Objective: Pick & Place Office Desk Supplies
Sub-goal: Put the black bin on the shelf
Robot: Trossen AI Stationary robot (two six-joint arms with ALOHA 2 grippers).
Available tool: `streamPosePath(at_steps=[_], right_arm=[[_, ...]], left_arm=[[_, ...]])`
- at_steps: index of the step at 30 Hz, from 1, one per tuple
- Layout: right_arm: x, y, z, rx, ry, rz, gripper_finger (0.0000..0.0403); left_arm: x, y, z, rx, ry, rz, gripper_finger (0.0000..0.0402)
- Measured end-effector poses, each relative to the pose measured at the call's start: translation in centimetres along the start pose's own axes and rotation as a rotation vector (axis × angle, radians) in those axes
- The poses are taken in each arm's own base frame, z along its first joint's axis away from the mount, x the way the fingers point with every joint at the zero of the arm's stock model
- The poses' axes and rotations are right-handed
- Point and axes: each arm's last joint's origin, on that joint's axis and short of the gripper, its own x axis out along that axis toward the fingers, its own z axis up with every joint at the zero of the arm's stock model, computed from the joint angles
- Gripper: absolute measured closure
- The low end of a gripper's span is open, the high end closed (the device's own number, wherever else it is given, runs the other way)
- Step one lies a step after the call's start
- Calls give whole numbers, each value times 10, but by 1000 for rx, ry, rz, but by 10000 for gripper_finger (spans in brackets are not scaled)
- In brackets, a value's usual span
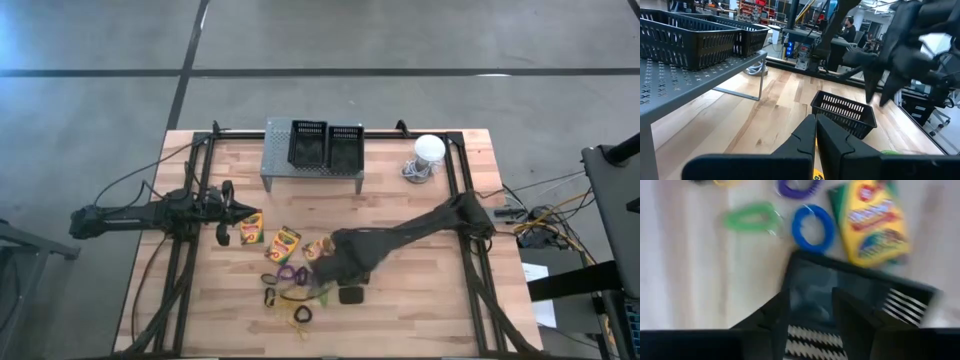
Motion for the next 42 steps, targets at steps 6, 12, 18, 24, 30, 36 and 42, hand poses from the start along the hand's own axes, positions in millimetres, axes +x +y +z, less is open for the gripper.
streamPosePath(at_steps=[6,12,18,24,30,36,42], right_arm=[[-29,-4,-63,52,-110,-213,216],[-27,-24,-106,71,-516,-212,192],[-4,-28,-138,-58,-908,-53,188],[11,-27,-175,-35,-932,69,188],[23,-22,-197,73,-1010,-10,188],[29,-15,-207,148,-1141,-24,188],[32,-11,-204,106,-1194,-53,188]], left_arm=[[0,0,0,0,0,0,381],[0,0,0,0,0,0,381],[0,0,0,0,0,-1,381],[0,0,0,0,0,0,381],[0,-2,9,-3,-92,-14,381],[-1,-3,17,-311,-176,-39,381],[7,-12,26,-244,-244,-114,381]])
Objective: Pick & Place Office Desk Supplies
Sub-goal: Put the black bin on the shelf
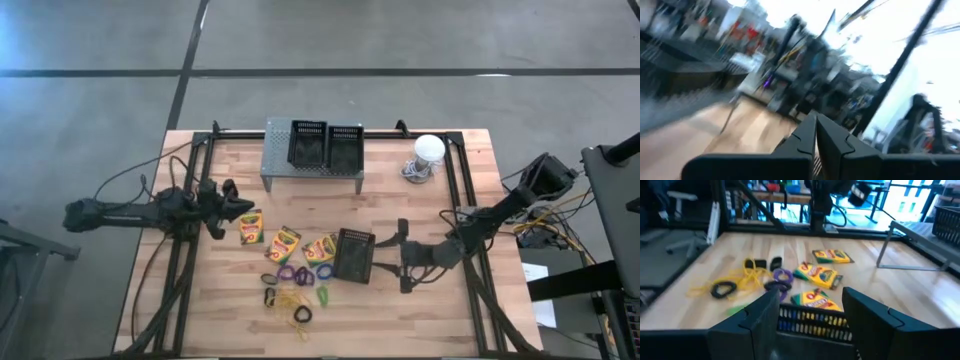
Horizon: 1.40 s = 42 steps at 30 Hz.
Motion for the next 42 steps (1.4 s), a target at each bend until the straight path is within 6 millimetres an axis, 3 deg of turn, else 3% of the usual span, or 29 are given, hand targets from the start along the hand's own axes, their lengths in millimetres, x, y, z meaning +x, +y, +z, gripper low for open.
streamPosePath(at_steps=[6,14,18,22,25,28,33,37,42], right_arm=[[12,4,-2,-120,25,-83,188],[18,1,-6,-275,57,-321,188],[17,0,-7,-278,58,-339,188],[16,-1,-7,-255,54,-339,188],[16,-1,-7,-223,47,-340,188],[15,1,-7,-185,40,-332,188],[12,6,-7,-148,29,-305,188],[8,12,-8,-150,24,-277,188],[5,17,-8,-140,19,-254,188]], left_arm=[[30,-20,-2,148,69,-89,381],[124,-66,-1,426,238,-124,381],[166,-84,-15,518,564,-91,381],[197,-98,-30,572,925,73,381],[218,-103,-45,577,1096,150,378],[242,-108,-59,543,1150,143,360],[268,-110,-91,567,1211,52,288],[281,-110,-104,559,1214,59,231],[288,-109,-119,567,1165,40,209]])
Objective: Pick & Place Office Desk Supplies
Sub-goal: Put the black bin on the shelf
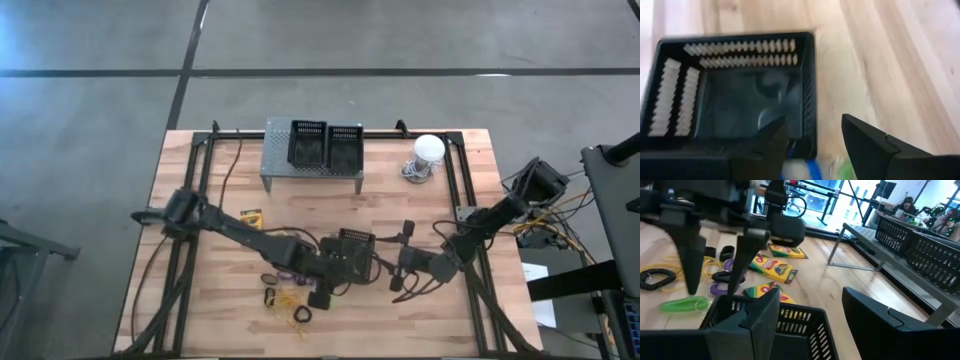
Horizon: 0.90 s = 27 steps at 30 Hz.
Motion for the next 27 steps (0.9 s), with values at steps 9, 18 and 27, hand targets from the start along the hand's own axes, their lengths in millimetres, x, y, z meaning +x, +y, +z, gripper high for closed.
streamPosePath(at_steps=[9,18,27], right_arm=[[-1,1,0,31,-2,8,188],[-2,2,1,31,-3,12,188],[-2,2,1,39,-4,12,188]], left_arm=[[22,-3,-4,41,-41,12,264],[26,-3,-5,26,-42,23,327],[36,-3,-7,24,-50,18,274]])
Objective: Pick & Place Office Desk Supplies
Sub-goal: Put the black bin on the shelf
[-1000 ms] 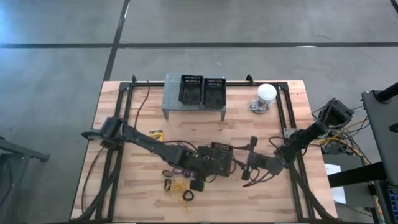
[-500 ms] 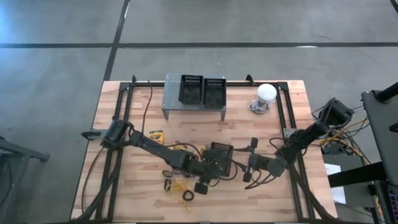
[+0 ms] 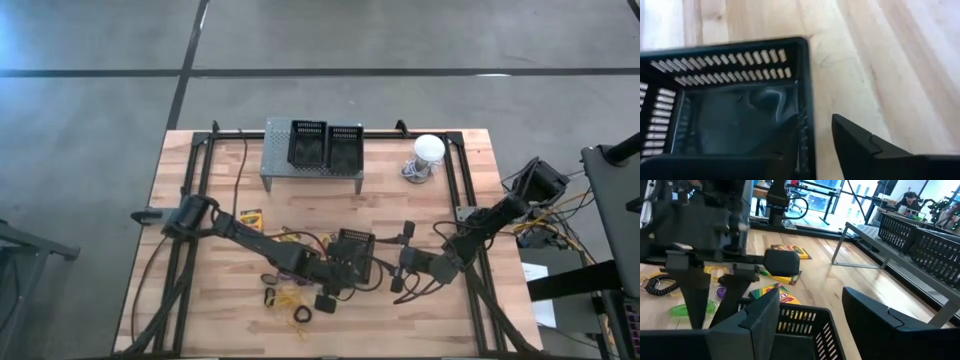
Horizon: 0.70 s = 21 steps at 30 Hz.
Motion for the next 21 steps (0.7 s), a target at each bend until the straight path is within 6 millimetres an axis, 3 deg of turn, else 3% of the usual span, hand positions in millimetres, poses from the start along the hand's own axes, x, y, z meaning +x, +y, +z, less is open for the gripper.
streamPosePath(at_steps=[6,14,17,21], right_arm=[[0,0,0,0,0,1,188],[0,0,0,0,0,0,188],[0,0,0,0,0,0,188],[0,0,-1,5,4,0,188]], left_arm=[[2,1,-4,-7,-1,34,275],[3,3,-10,-10,12,61,382],[-15,-1,2,-2,-18,67,393],[-63,-14,19,32,-28,90,397]])
